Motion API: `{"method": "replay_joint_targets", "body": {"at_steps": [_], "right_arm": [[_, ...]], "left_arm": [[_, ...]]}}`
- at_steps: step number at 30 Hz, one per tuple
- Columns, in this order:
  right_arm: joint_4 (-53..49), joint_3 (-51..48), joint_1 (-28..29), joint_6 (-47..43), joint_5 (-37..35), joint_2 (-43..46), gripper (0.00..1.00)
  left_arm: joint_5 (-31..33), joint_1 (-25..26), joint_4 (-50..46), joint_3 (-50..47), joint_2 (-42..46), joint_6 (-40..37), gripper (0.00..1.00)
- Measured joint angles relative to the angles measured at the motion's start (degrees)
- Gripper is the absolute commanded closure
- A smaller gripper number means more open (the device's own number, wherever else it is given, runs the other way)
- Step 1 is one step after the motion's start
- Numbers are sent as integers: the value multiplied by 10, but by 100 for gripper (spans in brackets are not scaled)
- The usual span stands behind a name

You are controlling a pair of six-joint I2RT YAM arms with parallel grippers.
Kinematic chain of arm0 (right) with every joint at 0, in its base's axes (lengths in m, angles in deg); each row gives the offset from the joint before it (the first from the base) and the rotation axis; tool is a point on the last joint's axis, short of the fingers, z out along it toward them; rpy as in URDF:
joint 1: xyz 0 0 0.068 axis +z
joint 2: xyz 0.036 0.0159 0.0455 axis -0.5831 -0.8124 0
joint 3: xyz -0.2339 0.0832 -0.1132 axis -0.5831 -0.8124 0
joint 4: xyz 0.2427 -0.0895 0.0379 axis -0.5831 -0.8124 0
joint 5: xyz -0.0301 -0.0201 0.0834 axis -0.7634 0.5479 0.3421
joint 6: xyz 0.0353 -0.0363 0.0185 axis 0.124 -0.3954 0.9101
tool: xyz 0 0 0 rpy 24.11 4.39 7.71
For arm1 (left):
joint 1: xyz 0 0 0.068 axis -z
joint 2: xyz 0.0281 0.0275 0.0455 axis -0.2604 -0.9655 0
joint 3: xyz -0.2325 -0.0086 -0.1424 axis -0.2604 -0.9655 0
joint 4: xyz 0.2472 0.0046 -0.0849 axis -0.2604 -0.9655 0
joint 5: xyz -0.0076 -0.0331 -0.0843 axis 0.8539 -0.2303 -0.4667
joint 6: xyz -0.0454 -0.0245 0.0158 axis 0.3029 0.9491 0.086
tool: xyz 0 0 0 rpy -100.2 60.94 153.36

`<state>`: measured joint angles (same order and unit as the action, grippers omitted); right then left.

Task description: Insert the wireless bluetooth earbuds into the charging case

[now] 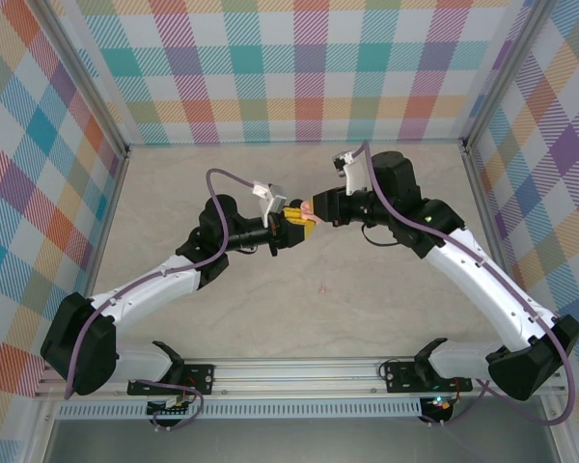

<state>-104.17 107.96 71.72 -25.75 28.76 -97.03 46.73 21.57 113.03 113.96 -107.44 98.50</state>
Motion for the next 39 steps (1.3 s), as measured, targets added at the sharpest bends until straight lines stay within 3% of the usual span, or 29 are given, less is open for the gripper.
{"method": "replay_joint_targets", "body": {"at_steps": [21,29,39], "right_arm": [[3,-9,0,0,0,0,74],[3,-10,0,-2,5,0,65],[-5,-10,0,-7,14,0,62]], "left_arm": [[17,0,0,0,0,8,75],[20,0,0,0,0,15,75],[19,0,0,4,0,15,75]]}}
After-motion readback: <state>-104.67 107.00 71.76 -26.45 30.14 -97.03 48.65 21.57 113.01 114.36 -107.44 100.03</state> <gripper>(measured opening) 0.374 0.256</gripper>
